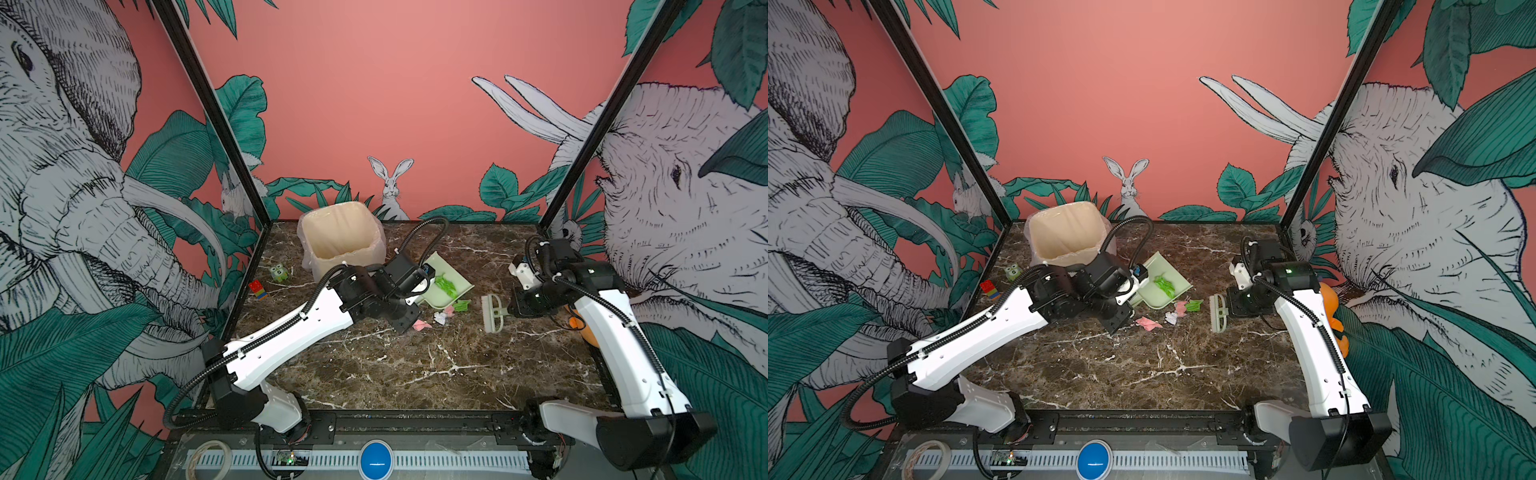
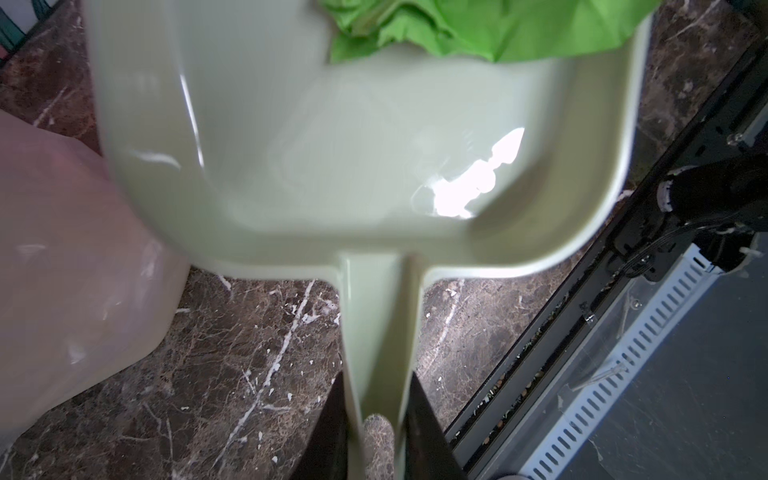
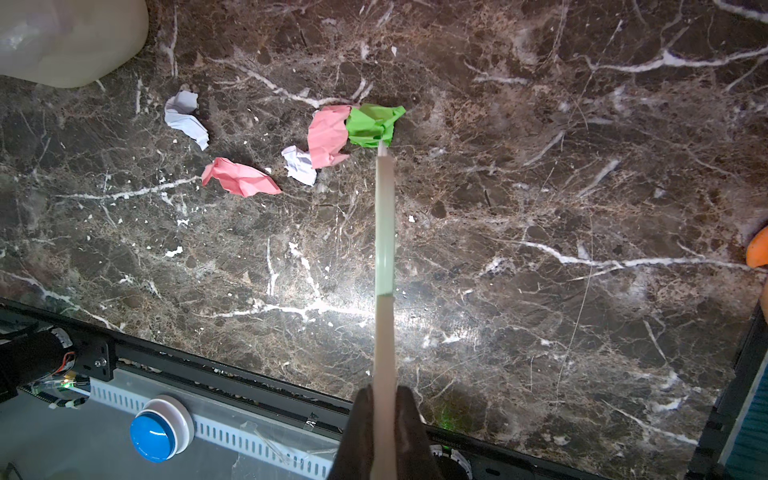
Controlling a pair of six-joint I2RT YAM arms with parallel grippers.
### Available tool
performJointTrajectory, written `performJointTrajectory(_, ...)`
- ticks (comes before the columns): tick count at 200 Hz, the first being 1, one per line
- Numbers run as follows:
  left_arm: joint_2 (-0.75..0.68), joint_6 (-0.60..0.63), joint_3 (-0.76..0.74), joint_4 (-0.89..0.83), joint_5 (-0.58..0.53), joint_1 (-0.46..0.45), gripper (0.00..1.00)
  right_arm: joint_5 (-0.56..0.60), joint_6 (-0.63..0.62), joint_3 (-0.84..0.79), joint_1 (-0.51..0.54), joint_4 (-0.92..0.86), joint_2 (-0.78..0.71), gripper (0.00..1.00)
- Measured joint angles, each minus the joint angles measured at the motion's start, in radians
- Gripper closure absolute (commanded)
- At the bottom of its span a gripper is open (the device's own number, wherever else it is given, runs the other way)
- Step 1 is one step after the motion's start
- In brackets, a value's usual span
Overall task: Sweep away the paper scraps from the table
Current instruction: 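Lift the loaded dustpan toward the bin with the left gripper while the right brush withdraws, then tip the dustpan over the bin with the left gripper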
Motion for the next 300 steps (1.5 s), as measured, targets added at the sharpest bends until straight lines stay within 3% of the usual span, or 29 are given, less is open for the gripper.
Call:
performJointTrajectory(110,0.058,0.034,0.379,-0.327,-0.003,0.256,1.00,-0.039,-0.005,0.000,0.000,0.005,0.009,1.00)
performJointTrajectory(179,0.075,0.034,0.401,-0.385,-0.057,0.473,1.00,-0.077,-0.005,-0.072,0.000,0.034,-0.008,1.00)
performJointTrajectory(300,0.161,0.135,0.435,-0.433,-0.346,0.592,1.00,-0.122,-0.029,-0.097,0.000,0.043,-0.002,1.00)
